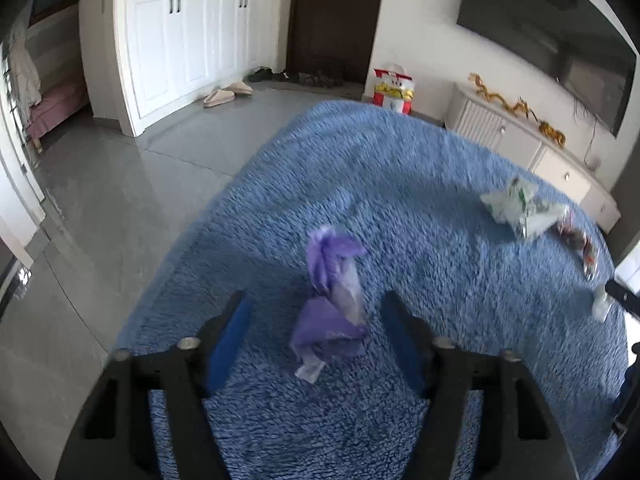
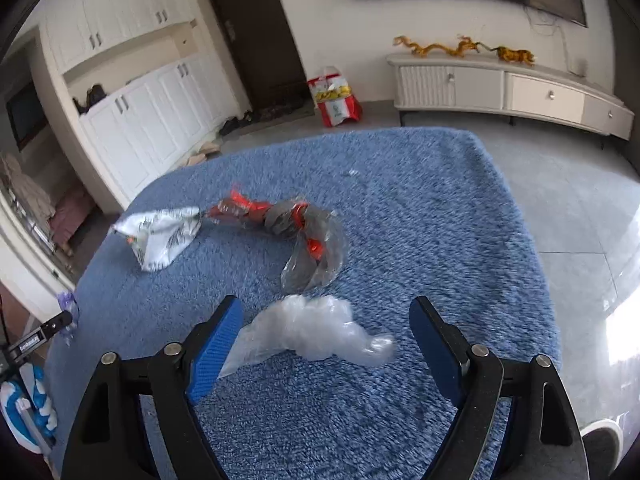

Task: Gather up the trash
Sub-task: 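Grasp the purple bag with left tool while right tool grasps white plastic bag, then carry both bags over the white bin and open both tools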

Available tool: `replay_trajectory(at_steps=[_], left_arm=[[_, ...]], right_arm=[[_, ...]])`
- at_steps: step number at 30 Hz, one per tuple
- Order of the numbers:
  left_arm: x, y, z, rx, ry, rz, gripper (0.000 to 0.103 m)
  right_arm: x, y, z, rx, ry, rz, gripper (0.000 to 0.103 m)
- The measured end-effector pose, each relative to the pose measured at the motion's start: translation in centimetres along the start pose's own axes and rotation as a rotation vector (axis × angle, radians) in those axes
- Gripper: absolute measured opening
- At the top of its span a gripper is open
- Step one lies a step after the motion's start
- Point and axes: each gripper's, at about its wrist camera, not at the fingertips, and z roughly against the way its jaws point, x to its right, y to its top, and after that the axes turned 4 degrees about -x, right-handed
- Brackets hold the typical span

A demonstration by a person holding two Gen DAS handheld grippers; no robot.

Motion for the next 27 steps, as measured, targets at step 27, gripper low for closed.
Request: replay_trajectory(at_steps=[27], left_arm=[[10.9, -8.8, 19.7, 0.249, 0.052, -0.251, 0.029]], right_arm=[[-1.7, -9.4, 19.8, 0.174, 0.076, 0.229, 0.040]])
